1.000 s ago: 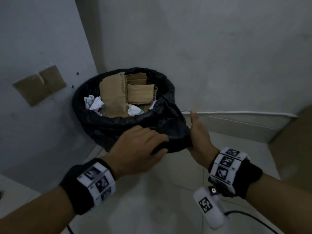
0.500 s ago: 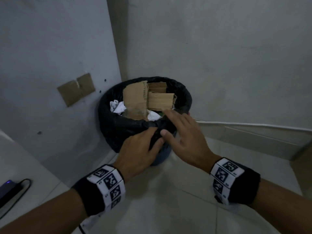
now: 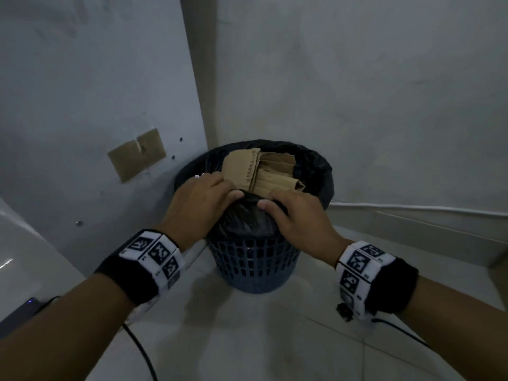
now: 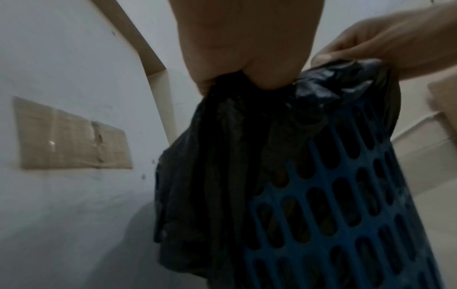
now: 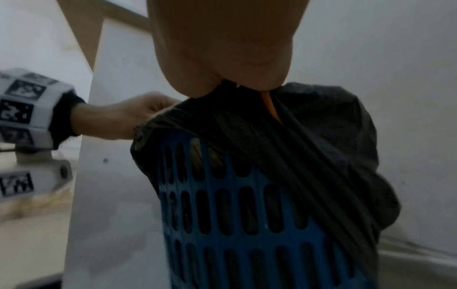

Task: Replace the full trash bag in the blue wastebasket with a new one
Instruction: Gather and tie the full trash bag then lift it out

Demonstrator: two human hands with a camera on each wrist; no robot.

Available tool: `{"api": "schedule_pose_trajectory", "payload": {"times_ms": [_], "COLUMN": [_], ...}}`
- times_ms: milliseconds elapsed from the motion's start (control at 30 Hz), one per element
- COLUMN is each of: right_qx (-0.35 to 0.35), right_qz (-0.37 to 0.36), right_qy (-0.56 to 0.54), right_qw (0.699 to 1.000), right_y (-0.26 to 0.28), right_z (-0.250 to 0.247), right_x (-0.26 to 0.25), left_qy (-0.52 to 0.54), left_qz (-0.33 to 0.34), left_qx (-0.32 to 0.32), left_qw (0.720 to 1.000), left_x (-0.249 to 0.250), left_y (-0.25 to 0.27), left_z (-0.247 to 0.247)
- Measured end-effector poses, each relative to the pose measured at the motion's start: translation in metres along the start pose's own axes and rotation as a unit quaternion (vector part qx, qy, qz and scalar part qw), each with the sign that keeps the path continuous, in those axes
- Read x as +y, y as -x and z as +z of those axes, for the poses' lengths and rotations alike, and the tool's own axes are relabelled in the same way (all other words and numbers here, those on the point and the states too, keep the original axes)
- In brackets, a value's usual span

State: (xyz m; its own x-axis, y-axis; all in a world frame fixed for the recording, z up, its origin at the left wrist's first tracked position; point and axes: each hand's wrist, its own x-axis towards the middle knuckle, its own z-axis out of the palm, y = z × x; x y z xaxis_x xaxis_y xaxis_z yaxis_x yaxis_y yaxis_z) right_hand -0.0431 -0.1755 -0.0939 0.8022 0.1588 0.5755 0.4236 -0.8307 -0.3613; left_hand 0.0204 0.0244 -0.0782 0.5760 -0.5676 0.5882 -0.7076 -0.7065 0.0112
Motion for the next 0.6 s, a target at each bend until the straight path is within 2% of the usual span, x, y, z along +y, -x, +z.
{"api": "schedule_pose_trajectory", "payload": {"times_ms": [67, 133, 167, 233, 300, 400, 467, 500, 533, 600], "right_qx": [0.015, 0.029, 0.036, 0.066, 0.121, 0.208, 0.202, 0.157, 0.088, -0.056], "right_qz": [0.055, 0.118, 0.145, 0.176, 0.186, 0.222, 0.315, 0.393, 0.481, 0.598], "right_qy": [-0.019, -0.068, -0.104, -0.192, -0.261, -0.23, -0.229, -0.251, -0.293, -0.394], "right_qw": [0.998, 0.99, 0.983, 0.963, 0.94, 0.925, 0.899, 0.871, 0.822, 0.696], "right_y": [-0.003, -0.008, -0.01, -0.014, -0.015, -0.003, 0.012, 0.02, 0.028, 0.04], "right_z": [-0.003, -0.004, -0.004, -0.009, -0.02, -0.04, -0.042, -0.039, -0.036, -0.031], "right_x": [0.0, 0.001, 0.002, 0.001, 0.002, 0.021, 0.043, 0.053, 0.058, 0.061], "left_qy": [0.026, 0.08, 0.104, 0.118, 0.11, 0.144, 0.154, 0.155, 0.16, 0.181], "left_qz": [-0.046, -0.043, -0.022, 0.02, 0.021, -0.005, -0.004, -0.004, -0.01, -0.035], "left_qx": [0.003, 0.018, 0.002, -0.076, -0.12, -0.085, -0.061, -0.047, -0.037, -0.028], "left_qw": [0.999, 0.996, 0.994, 0.99, 0.986, 0.986, 0.986, 0.987, 0.986, 0.983], "left_x": [0.01, 0.019, 0.025, 0.036, 0.043, 0.044, 0.043, 0.043, 0.044, 0.046], "left_y": [-0.004, -0.005, -0.003, 0.006, 0.015, 0.022, 0.023, 0.023, 0.023, 0.019], "left_z": [0.001, -0.002, -0.003, -0.001, 0.003, 0.004, 0.006, 0.008, 0.011, 0.015]}}
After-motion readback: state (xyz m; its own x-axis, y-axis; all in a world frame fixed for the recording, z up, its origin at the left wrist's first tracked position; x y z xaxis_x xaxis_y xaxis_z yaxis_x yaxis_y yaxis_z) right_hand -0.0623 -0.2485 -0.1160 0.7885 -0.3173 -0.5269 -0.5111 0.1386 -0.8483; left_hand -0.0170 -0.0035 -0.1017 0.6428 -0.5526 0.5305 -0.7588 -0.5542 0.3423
